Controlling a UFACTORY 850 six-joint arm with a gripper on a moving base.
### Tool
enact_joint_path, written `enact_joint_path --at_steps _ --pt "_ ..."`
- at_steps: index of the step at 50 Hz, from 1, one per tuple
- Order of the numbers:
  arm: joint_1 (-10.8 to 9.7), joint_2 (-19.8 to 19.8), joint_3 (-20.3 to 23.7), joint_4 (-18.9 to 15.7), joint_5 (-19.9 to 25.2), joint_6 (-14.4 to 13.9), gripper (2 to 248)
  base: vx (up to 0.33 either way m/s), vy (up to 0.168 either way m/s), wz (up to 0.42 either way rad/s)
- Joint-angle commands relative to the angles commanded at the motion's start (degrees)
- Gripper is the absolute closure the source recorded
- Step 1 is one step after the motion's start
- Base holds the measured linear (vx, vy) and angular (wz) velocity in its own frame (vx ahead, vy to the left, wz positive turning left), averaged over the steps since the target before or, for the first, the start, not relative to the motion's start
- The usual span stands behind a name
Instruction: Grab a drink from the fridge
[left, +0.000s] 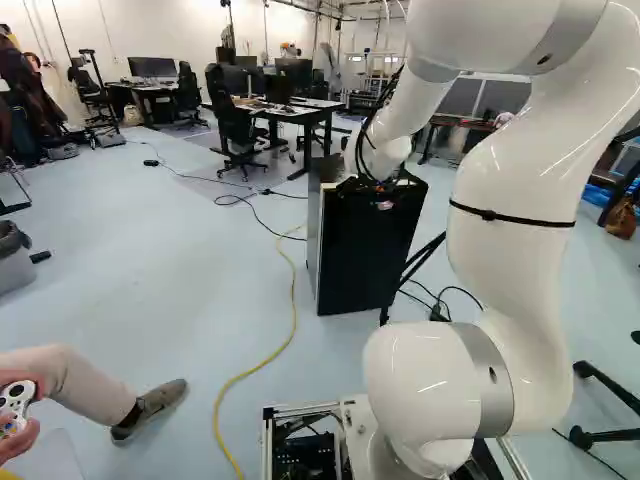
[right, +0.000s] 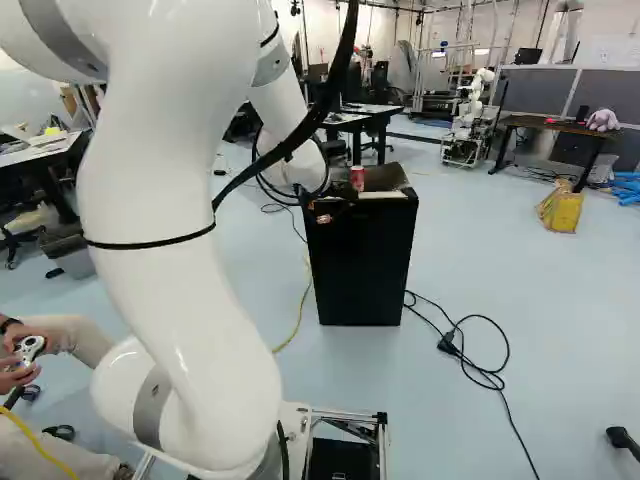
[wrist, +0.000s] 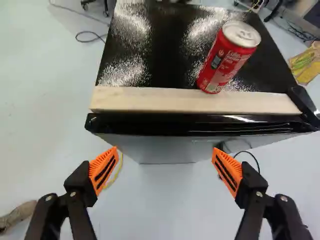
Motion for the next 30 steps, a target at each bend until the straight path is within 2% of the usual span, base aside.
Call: enact_joint_path --at_steps 30 --pt "-0.8 8.1 9.1 7.0 18.1 0.0 3 0.000 0.000 0.000"
